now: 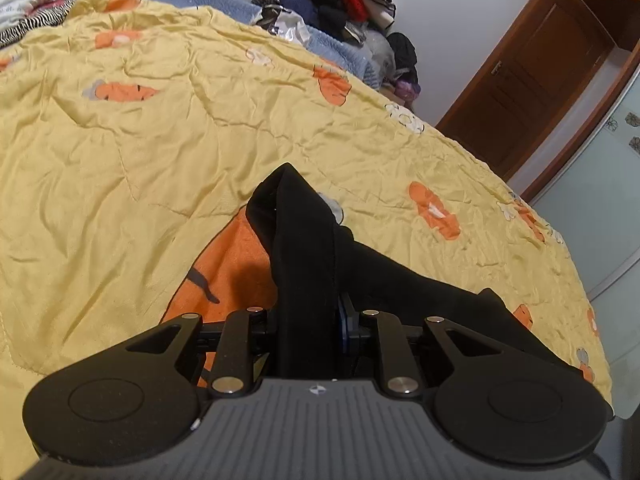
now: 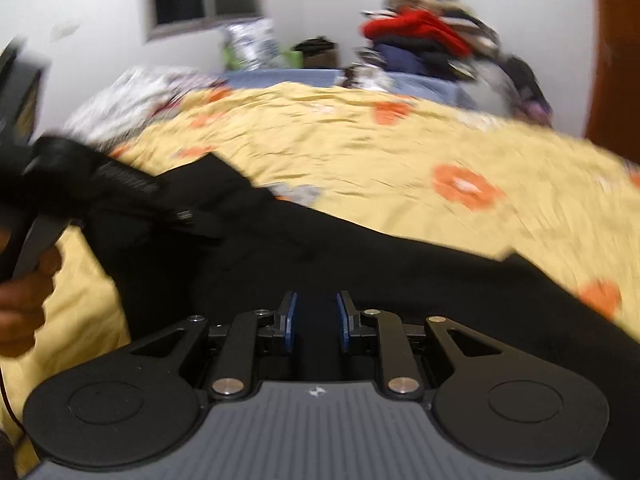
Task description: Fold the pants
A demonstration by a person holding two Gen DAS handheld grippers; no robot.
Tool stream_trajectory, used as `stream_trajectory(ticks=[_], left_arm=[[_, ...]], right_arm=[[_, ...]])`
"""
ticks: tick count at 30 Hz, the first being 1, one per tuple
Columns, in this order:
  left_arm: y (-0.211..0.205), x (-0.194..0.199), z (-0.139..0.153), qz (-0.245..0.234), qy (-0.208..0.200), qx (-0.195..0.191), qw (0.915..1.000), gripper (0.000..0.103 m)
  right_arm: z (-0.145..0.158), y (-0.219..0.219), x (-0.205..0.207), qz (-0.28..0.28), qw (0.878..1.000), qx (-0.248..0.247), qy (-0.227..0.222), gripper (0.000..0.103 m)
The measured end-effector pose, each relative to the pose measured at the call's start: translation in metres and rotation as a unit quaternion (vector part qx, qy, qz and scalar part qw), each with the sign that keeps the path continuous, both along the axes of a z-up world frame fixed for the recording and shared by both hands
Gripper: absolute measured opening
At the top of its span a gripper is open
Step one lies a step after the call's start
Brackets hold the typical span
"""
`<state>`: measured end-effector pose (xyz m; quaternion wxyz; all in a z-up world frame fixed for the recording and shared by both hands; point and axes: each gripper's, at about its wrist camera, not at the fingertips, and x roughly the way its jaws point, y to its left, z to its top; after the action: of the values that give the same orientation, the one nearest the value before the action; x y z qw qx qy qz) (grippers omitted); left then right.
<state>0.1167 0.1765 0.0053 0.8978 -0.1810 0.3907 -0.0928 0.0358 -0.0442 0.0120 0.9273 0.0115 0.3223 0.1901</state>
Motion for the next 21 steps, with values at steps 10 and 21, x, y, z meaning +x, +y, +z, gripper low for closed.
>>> stream_trajectory(ticks=[10,21], left_arm=[[0.012,-0.009,-0.011,0.037,0.015,-0.022,0.9989,0.024],[0.003,-0.002,-0.024,0.048,0.03,0.024,0.9981,0.031]], right_arm=[[-0.017,-0.082,0.069,-0.032,0.996,-0.037,0.079,0.02],[0.0,-0.11,0.092,-0.047,0.997,-0.01,0.054,0.032]])
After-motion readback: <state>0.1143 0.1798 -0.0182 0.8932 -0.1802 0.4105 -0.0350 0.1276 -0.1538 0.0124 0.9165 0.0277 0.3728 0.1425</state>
